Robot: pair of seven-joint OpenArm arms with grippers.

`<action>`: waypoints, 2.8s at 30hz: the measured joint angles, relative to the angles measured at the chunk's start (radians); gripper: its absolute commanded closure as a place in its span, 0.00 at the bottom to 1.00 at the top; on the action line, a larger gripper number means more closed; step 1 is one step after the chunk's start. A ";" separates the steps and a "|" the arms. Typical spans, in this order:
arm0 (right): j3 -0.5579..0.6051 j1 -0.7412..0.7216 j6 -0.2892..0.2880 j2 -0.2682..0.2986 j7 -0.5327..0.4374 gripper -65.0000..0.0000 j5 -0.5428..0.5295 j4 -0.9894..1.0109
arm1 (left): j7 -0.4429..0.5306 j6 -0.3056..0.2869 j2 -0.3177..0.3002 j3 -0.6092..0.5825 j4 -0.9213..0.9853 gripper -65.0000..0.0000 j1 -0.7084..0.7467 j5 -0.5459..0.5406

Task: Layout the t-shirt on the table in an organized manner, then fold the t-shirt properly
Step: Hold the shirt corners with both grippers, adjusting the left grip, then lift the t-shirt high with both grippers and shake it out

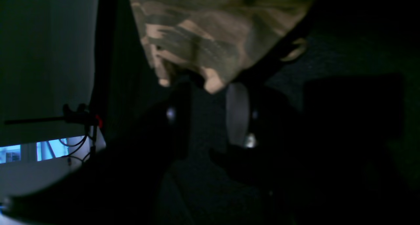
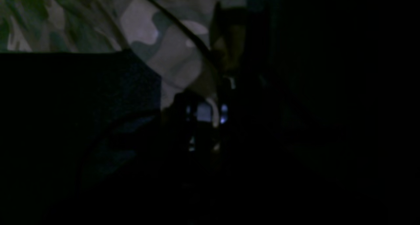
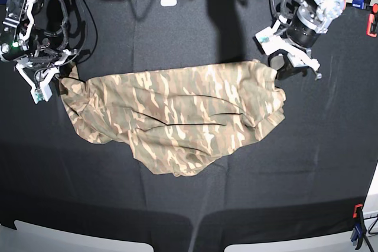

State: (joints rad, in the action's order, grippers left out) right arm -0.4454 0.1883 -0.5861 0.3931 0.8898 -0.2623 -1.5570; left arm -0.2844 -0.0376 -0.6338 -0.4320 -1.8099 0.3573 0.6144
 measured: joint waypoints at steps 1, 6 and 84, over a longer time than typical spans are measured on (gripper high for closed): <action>0.000 0.000 0.000 0.000 0.000 1.00 0.000 0.000 | 0.000 0.001 0.000 0.000 0.000 1.00 0.000 -0.003; 0.000 0.000 0.000 0.000 0.000 1.00 0.000 0.000 | 0.000 0.001 0.000 0.000 0.000 1.00 0.000 -0.005; 0.000 -0.141 0.000 0.001 -0.005 1.00 -0.106 0.001 | 0.098 0.000 0.127 -0.001 0.102 1.00 -0.125 0.041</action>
State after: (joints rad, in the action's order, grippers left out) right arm -0.4454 0.0471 -0.5865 0.3943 0.8845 -0.3679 -1.5558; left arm -0.1860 -0.0372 -0.5072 -0.4328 -1.7081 0.2325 0.6552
